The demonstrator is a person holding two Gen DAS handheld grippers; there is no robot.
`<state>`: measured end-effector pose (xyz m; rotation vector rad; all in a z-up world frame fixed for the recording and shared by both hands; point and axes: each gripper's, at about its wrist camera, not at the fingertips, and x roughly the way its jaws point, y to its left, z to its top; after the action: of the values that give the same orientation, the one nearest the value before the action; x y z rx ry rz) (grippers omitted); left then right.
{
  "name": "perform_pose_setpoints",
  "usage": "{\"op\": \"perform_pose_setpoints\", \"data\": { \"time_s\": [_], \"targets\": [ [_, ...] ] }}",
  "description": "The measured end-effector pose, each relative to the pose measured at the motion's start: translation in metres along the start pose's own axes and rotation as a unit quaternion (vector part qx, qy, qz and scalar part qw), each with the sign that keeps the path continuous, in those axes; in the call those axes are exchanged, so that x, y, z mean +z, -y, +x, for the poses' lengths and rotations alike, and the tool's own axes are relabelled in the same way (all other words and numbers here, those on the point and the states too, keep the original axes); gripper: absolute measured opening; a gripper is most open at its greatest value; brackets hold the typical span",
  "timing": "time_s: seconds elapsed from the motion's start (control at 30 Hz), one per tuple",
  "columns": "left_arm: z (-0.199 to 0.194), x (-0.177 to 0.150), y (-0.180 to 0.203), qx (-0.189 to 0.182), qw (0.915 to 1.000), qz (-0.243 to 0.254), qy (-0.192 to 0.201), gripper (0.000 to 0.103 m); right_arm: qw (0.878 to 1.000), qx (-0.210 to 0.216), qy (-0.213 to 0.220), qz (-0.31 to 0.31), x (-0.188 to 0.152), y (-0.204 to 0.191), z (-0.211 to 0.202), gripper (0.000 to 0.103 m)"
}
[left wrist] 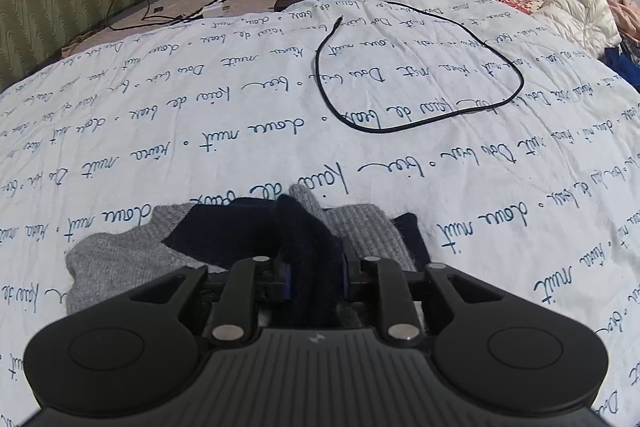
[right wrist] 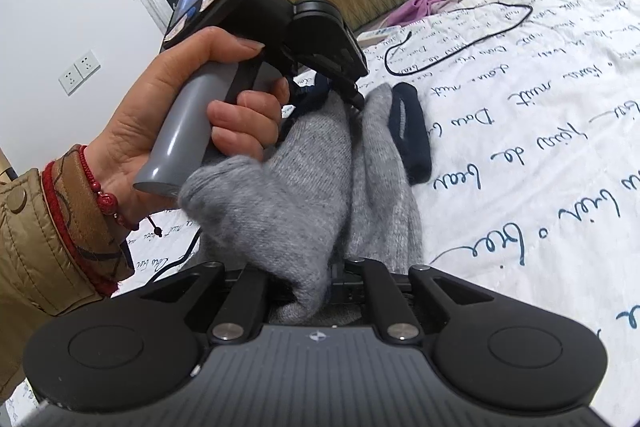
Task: Fold small clothes
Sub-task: 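Lift the sweater end with both grippers and fold it over the sweater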
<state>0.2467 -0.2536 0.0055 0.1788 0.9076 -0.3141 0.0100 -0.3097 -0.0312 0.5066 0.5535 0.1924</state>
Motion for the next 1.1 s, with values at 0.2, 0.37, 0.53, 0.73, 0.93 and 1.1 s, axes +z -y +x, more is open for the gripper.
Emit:
{"op": "perform_pose_setpoints", "data": {
  "time_s": [0.2,0.37,0.53,0.73,0.93,1.1],
  "targets": [
    [-0.007,0.004,-0.002,-0.026,0.9996,-0.012,0.003,0.045,1.0,-0.004,-0.012,0.023,0.0,0.006,-0.002,0.027],
    [-0.041,0.014,-0.017,-0.062,0.9964,-0.023,0.054,0.07,0.996,0.019,-0.013,0.082,0.003,0.022,-0.005,0.046],
    [-0.082,0.015,-0.045,-0.027,0.9942,-0.005,0.103,0.076,0.991,0.026,-0.023,0.129,0.005,0.039,-0.011,0.02],
    [-0.082,-0.029,-0.122,0.004,0.9953,-0.01,0.097,0.078,0.996,0.028,-0.011,0.079,0.04,0.049,-0.038,0.086],
    [-0.047,-0.058,-0.168,-0.084,0.9922,-0.083,0.04,0.078,0.996,0.047,-0.076,0.027,0.103,0.059,0.034,0.102],
    [-0.029,-0.064,-0.16,-0.137,0.9863,-0.083,0.038,0.078,0.986,0.042,-0.158,-0.013,0.122,0.061,0.109,0.091]
  ]
}}
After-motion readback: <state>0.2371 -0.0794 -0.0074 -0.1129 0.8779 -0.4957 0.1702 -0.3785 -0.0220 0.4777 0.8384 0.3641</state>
